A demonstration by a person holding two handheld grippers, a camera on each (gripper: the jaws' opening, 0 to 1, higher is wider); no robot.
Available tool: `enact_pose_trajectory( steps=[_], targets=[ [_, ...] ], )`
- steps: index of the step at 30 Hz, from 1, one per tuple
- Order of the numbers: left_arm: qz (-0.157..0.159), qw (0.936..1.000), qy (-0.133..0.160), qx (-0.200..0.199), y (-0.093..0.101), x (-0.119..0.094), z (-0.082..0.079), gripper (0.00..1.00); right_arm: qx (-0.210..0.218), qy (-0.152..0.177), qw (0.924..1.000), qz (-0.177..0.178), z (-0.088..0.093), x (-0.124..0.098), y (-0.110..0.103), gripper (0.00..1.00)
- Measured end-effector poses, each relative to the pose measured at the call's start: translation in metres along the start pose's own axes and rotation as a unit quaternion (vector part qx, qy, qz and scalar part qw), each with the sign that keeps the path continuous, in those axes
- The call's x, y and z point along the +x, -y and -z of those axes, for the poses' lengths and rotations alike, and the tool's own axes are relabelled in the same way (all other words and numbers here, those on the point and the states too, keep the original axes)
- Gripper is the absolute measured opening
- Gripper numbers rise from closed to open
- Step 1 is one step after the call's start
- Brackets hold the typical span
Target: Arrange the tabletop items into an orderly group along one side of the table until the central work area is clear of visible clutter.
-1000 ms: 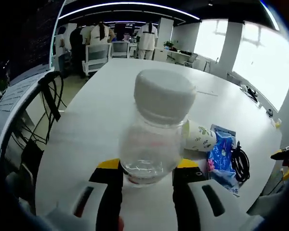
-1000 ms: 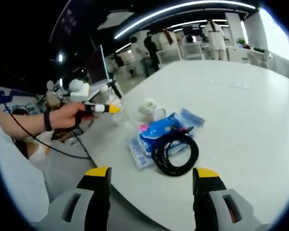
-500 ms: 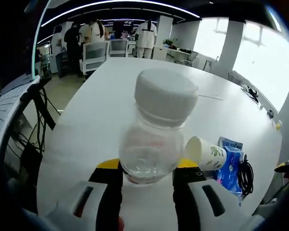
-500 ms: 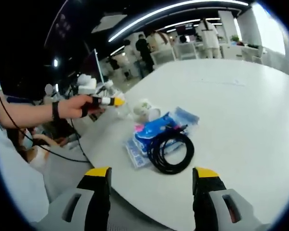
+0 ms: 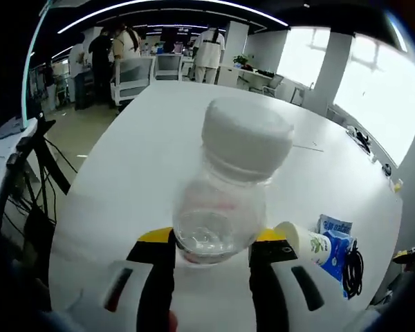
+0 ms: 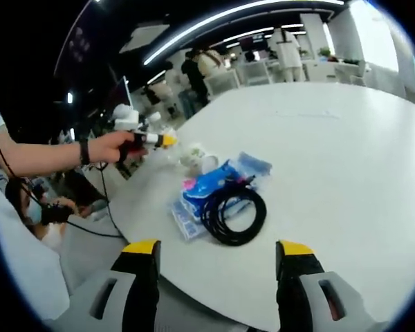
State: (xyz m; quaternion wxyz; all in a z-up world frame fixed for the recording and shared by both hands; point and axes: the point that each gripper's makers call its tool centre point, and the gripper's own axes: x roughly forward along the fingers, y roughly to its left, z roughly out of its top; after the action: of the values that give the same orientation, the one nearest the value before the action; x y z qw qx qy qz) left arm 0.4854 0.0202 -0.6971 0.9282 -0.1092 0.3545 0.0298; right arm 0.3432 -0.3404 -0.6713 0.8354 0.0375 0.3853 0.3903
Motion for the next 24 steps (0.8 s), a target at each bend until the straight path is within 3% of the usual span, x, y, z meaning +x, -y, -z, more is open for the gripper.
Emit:
enact_pose_trajectory(
  steps=[7, 18, 24],
  targets=[
    [0.008, 0.9997, -0.011, -0.020, 0.003, 0.001, 0.002, 0.42, 0.007, 0.000, 1.0000, 0.003, 0.003, -0.003, 0.003, 0.69],
    [0.020, 0.9994, 0.000, -0.030, 0.002, -0.029, 0.011, 0.45, 0.004, 0.002, 1.0000, -0.002, 0.001, 0.000, 0.000, 0.70],
    [0.022, 0.9989, 0.006, -0.040, 0.002, -0.050, 0.025, 0.45, 0.000, 0.002, 1.0000, -0.009, 0.003, 0.004, -0.003, 0.70]
  ],
)
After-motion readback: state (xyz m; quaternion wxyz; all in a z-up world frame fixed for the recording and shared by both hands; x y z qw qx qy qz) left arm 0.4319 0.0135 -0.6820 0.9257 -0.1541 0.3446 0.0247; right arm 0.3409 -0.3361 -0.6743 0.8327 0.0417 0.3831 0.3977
